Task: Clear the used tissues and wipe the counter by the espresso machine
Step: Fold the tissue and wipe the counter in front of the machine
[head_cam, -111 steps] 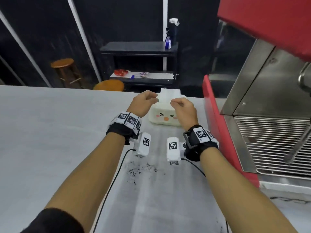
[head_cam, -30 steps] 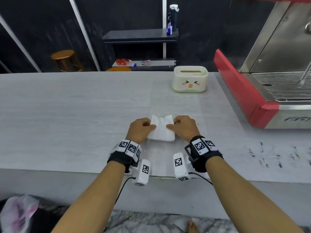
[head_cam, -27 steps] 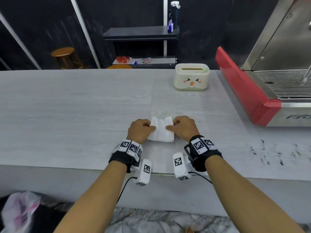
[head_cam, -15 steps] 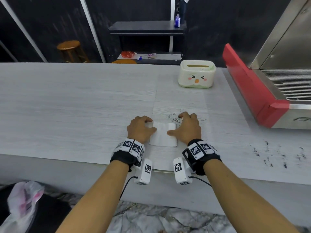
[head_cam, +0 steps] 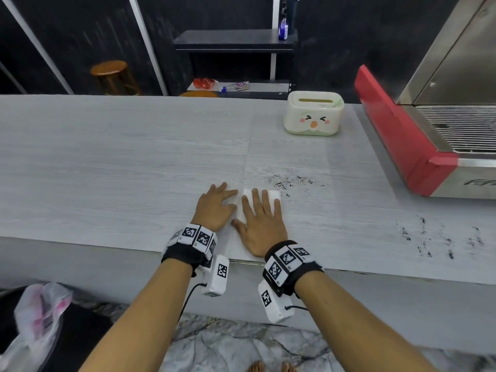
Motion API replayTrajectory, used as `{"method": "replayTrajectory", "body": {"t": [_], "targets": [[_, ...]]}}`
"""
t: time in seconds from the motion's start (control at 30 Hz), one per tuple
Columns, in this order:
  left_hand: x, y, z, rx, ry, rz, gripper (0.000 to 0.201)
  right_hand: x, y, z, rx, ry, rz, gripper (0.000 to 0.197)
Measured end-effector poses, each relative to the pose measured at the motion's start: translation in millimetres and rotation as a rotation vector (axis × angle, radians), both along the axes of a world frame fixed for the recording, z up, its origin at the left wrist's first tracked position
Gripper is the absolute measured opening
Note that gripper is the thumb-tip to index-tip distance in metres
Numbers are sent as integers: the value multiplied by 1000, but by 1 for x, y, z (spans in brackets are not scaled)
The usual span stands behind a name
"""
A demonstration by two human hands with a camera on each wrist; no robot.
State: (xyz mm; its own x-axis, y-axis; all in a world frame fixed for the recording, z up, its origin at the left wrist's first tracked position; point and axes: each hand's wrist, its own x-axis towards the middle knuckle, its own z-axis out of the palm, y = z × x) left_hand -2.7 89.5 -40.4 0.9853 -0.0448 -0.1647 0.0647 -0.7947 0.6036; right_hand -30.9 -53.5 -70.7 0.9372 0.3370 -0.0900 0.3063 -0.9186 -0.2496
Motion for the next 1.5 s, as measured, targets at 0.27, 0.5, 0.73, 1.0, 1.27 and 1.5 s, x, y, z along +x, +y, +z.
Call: {"method": "replayTrajectory", "body": {"t": [0.27,0.5,0.73,1.0,1.27,1.5], "targets": [[-7,4,-11,-11,-74,-17,50,-2,-29,1,-5,13,-42,72],[-5,2,-9,-53,-49,7,48,-12,-81,8,-19,53,-149,72],[8,2,21,-188,9,46,44,6,-88,42,173,173,-195,73],[40,1,26,-134,10,58,47,48,-12,51,187,139,-14,72],[61,10,7,-39,46,7,51,78,3,32,6,244,40,73],[64,11,5,27,97,-37,55,80,-15,27,-104,267,57,75]]}}
